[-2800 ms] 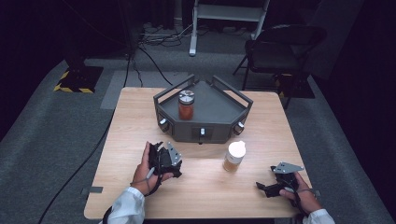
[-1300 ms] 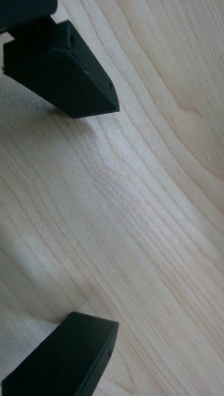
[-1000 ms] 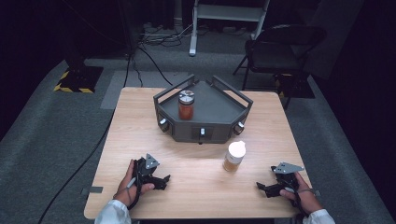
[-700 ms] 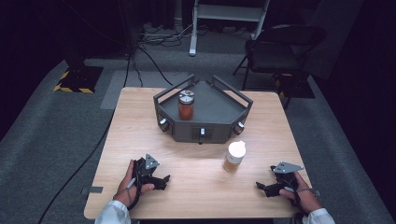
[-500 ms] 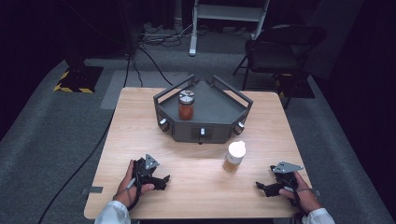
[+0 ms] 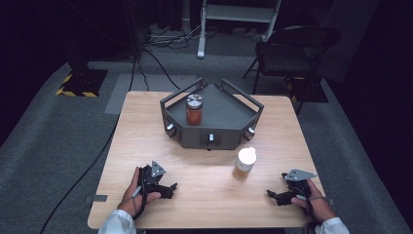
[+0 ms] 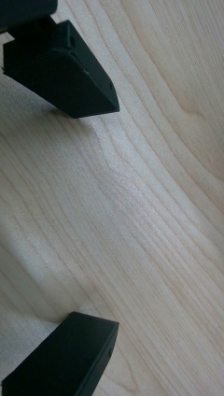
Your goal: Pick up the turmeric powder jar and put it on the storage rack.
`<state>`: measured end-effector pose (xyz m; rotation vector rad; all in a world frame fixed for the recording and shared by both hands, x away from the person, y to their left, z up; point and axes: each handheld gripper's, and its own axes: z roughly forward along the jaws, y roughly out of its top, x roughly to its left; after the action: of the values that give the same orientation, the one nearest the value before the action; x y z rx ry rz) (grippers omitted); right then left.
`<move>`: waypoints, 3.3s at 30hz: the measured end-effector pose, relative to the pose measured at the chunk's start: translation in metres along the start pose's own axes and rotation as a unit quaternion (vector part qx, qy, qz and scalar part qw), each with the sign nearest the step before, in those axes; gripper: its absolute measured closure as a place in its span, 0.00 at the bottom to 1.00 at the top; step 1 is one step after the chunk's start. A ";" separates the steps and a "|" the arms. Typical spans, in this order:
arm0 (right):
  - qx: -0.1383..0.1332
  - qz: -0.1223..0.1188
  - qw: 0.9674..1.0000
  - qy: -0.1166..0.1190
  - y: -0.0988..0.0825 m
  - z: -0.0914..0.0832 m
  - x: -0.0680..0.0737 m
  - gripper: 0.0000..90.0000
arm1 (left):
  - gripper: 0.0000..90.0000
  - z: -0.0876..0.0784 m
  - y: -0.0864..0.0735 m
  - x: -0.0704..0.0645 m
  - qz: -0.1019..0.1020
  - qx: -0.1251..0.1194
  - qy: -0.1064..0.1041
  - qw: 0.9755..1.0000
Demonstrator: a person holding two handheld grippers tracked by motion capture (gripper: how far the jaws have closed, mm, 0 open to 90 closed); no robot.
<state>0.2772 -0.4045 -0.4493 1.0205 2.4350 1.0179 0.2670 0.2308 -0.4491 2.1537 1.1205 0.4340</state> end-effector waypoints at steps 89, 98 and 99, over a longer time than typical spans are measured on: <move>-0.109 0.000 0.994 -0.005 0.024 0.023 0.040 0.01 | 0.00 0.000 0.000 0.001 0.002 0.000 -0.002 1.000; -0.114 0.007 0.993 0.000 0.030 0.028 0.040 0.01 | 0.00 0.000 0.000 0.001 0.002 0.000 -0.002 1.000; -0.115 0.009 0.993 0.001 0.031 0.029 0.040 0.01 | 0.00 0.000 0.000 0.001 0.002 0.000 -0.002 1.000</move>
<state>0.2792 -0.3461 -0.4479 0.9641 2.2478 1.2704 0.2678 0.2314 -0.4491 2.1567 1.1149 0.4314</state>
